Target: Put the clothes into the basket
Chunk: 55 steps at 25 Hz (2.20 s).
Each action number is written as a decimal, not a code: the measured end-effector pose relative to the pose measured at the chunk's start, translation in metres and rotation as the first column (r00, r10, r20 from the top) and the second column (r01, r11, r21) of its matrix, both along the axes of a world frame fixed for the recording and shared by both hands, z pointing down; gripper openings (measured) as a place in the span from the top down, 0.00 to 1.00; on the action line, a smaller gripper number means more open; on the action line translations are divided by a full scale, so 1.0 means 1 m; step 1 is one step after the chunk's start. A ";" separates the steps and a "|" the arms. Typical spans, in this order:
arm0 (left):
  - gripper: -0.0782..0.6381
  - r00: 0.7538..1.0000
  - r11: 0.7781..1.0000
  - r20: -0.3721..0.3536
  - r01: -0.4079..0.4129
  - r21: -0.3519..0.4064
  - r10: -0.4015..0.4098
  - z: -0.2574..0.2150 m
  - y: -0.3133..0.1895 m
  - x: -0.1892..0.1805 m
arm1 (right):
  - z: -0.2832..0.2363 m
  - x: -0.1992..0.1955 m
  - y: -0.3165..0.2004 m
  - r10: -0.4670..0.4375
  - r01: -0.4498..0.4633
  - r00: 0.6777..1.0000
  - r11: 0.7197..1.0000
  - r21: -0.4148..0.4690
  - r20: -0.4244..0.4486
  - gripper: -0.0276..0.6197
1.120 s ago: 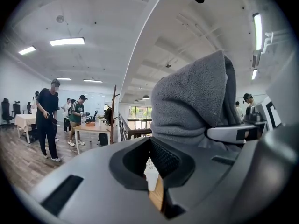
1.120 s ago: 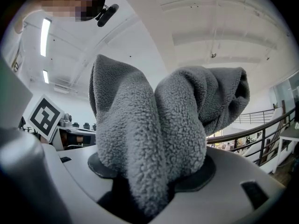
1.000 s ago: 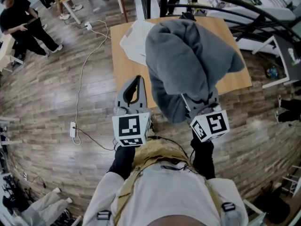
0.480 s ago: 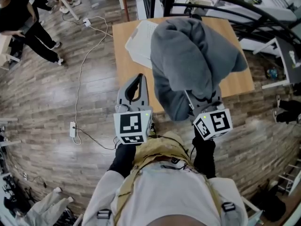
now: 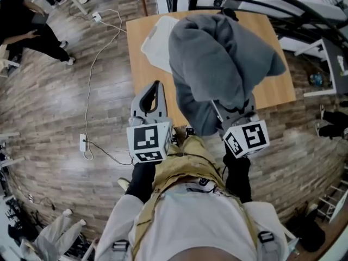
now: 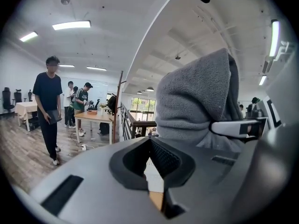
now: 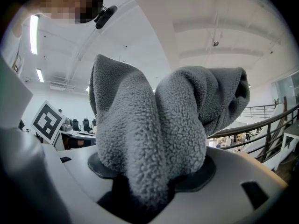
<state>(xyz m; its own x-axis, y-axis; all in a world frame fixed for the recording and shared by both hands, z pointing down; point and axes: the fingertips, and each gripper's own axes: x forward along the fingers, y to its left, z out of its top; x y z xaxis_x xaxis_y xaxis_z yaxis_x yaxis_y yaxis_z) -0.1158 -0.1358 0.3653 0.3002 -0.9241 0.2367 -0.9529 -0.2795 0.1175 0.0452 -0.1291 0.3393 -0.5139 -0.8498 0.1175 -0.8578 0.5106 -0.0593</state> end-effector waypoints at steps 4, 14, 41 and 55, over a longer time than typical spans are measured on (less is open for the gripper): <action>0.89 0.998 0.998 0.001 0.061 0.012 -0.061 0.000 -0.013 0.003 | 0.011 0.013 -0.015 -0.027 0.027 1.000 1.000 -0.016 0.002 0.48; 0.89 0.993 0.993 0.021 0.116 0.002 -0.116 -0.006 -0.033 0.007 | 0.010 0.012 -0.042 -0.112 0.112 0.994 0.994 -0.015 0.019 0.48; 0.89 0.988 0.977 0.018 0.157 -0.147 -0.156 0.045 -0.101 0.000 | 0.048 0.009 -0.122 -0.168 0.162 0.985 0.981 -0.111 -0.049 0.48; 0.89 0.983 0.949 0.012 0.180 -0.260 -0.183 0.079 -0.137 -0.005 | 0.060 -0.004 -0.182 -0.204 0.190 0.968 0.976 -0.103 -0.148 0.48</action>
